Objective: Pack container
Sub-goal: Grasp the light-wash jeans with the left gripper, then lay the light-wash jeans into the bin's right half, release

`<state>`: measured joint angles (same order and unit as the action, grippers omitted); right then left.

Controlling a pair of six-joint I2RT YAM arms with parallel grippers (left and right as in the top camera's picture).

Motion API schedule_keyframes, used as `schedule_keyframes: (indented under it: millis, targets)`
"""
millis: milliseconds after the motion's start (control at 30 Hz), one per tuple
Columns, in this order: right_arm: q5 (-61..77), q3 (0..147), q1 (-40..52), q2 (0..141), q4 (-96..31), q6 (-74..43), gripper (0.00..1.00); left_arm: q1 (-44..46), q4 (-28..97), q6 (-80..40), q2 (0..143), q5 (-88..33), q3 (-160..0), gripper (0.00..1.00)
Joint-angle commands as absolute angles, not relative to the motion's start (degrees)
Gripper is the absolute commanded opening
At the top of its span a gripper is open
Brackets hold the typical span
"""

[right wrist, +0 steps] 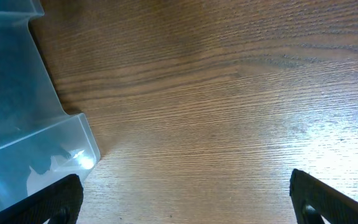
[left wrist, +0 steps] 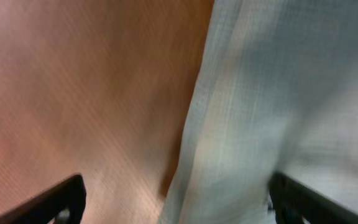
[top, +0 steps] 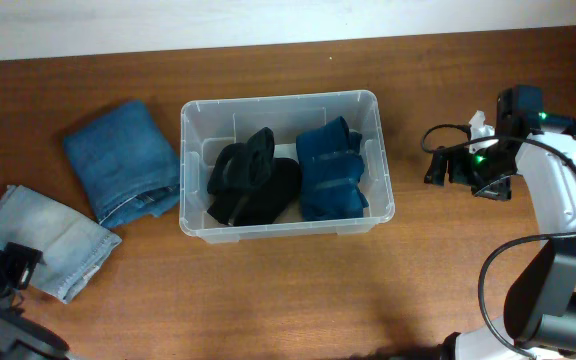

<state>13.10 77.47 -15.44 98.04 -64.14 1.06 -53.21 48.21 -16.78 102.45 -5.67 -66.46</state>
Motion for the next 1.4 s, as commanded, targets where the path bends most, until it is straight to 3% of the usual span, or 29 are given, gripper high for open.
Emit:
schedule_keyframes:
  millis: [0,100,233,333,467,500,800,1067,1200,1367]
  targets:
    - [13.23,78.35,-15.46,97.08,-64.12,0.54,0.98,-53.25,43.09,-15.0,107.74,-14.63,-66.46,0.94]
    - [13.23,78.35,-15.46,97.08,-64.12,0.56,0.98,-52.66,39.0,-10.81,110.8,-24.51,-66.46,0.92]
    - [13.23,78.35,-15.46,97.08,-64.16,0.56,0.98,-51.0,38.11,-10.39,114.28,-27.24,-66.46,0.89]
    - [13.26,78.35,-15.46,97.06,-64.16,0.54,0.98,-50.35,39.29,-10.41,115.13,-27.49,-66.43,0.57]
    - [13.23,78.35,-15.46,97.08,-64.16,0.56,0.98,-50.13,41.34,-10.41,115.04,-30.72,-66.48,0.06]
    - [13.23,78.35,-15.46,97.08,-64.16,0.56,0.99,-50.13,42.02,-10.44,115.04,-31.86,-66.48,0.0]
    - [13.26,78.37,-15.46,96.79,-64.29,0.54,0.98,-50.13,48.36,-8.86,106.28,-47.44,-66.63,0.0]
    - [12.84,84.66,-15.46,90.76,-67.66,0.51,0.98,-48.25,53.06,-9.61,86.0,-48.69,-72.2,0.01]
    - [8.05,90.74,-15.46,88.12,-71.66,-1.45,0.98,-41.52,53.19,-12.64,78.32,-48.69,-77.01,0.01]
    - [4.4,94.72,-15.94,86.37,-73.56,-3.73,0.98,-25.12,47.42,-16.97,74.15,-48.56,-79.92,0.01]
